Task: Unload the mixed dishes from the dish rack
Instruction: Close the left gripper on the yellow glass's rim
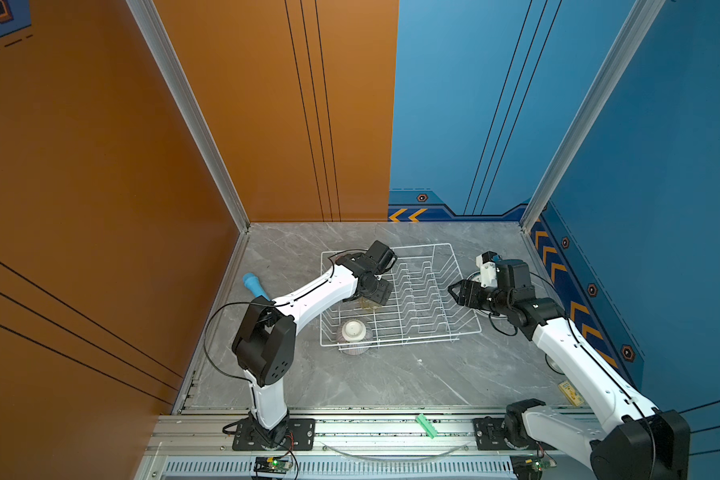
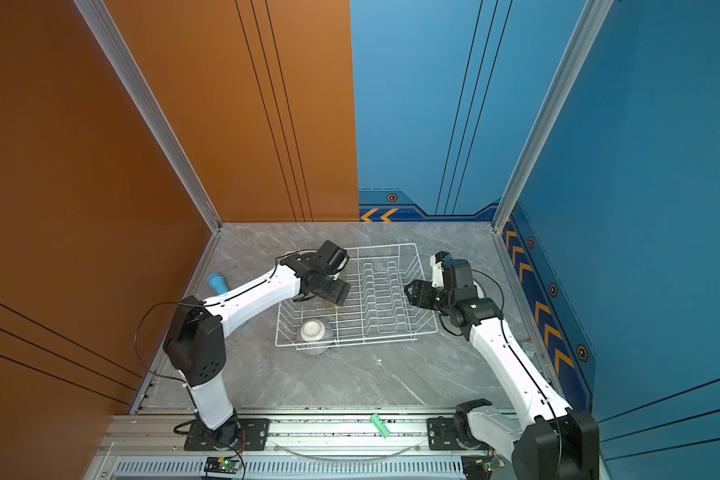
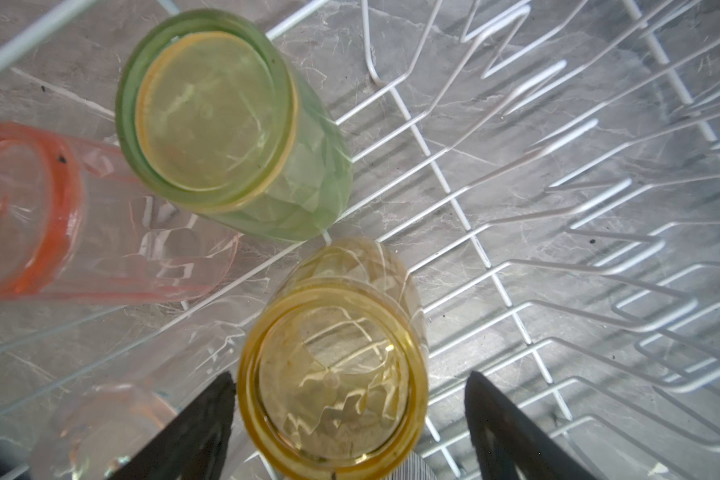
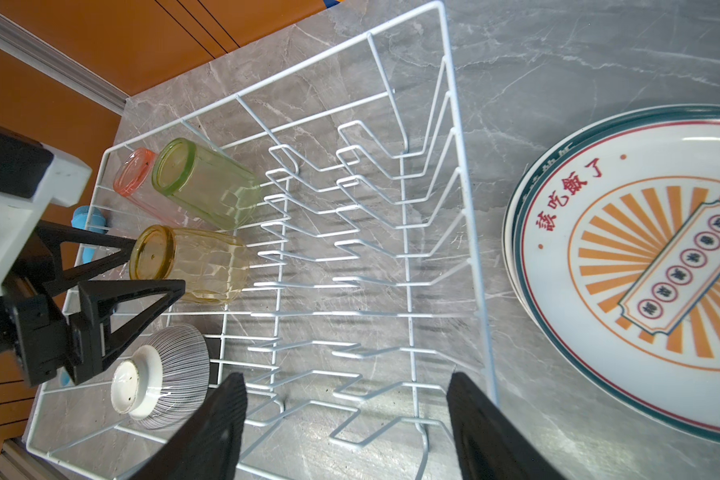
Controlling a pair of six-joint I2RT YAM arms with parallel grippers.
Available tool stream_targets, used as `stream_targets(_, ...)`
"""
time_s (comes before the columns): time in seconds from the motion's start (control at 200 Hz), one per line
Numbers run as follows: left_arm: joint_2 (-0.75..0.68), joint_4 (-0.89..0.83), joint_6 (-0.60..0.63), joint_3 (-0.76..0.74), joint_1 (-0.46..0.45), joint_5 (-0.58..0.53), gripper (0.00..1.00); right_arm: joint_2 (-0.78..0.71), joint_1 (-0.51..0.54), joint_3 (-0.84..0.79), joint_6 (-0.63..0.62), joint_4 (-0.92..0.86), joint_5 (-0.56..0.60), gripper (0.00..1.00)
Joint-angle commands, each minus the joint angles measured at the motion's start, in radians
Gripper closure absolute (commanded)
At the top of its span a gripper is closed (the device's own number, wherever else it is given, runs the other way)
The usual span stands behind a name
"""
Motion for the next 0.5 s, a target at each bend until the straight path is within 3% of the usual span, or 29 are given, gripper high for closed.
stream_targets(0.0,0.044,-0.037,0.005,0.034,0.018,-0.001,0.13,-0.005,0.008,0.008,0.012,0.019,0.021,0.25)
stream_targets(0.07,0.063,-0.038,0.006,0.042,0.025,0.002,0.13,-0.001,0.008,0.007,0.015,0.021,0.021,0.26)
stream_targets(0.09,0.068,-0.04,0.006,0.045,0.026,0.005,0.17,-0.001,0.008,0.006,0.015,0.021,0.021,0.25)
stream_targets(0.34,0.111,-0.048,0.02,0.075,0.034,0.01,0.28,0.007,0.009,0.006,0.016,0.027,0.024,0.25)
stream_targets(0.496,0.131,-0.08,0.025,0.103,0.045,0.054,0.47,0.014,0.01,0.005,0.018,0.029,0.021,0.25)
